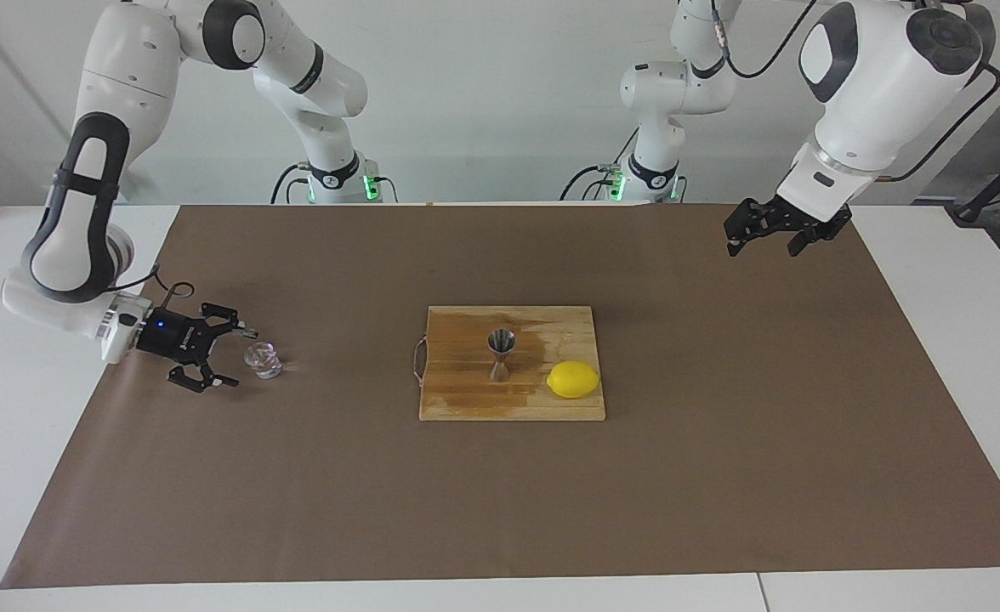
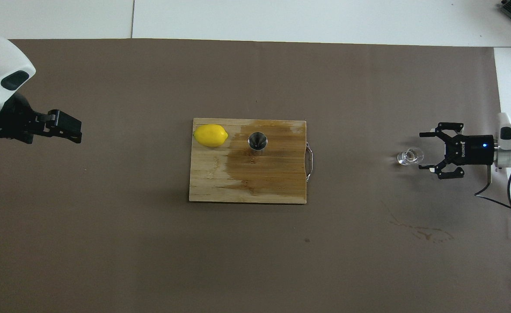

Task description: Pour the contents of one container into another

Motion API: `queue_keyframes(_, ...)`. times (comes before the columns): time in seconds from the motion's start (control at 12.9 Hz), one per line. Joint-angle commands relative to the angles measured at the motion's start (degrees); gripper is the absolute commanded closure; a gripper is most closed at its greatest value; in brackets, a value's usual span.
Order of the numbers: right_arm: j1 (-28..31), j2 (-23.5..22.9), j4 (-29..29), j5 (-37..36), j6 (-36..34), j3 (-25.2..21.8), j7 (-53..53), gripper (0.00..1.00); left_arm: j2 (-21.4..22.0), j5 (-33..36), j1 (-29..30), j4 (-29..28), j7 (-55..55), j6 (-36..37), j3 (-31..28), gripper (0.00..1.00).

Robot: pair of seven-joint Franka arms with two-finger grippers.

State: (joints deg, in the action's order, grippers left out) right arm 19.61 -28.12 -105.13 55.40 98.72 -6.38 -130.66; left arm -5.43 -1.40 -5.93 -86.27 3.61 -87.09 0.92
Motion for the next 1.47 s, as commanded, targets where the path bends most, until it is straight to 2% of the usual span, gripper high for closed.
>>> queue_keyframes(0.0,0.2,-1.4,-0.6,2.3,-0.5,0.0,-2.8,0.00,1.7,1.3,-0.8,-2.1,0.0,-3.4,-1.3,0.00)
queue_keyframes(0.7,-0.8,-1.1,-2.6,4.6,0.4,0.0,-2.9,0.00,2.9,1.1,-0.5,-2.3,-0.5,-4.4,-0.7,0.00)
queue_keyframes(1.01,-0.8,-1.1,-2.6,4.5,0.5,0.0,-3.1,0.27,3.1,1.0,-0.2,-2.7,-0.5,-3.7,-0.7,0.00)
queue_keyframes(1.39,-0.9,-1.1,-2.6,4.5,0.8,0.0,-3.1,0.46,3.1,1.0,0.0,-2.7,-0.5,-3.7,-0.7,0.00)
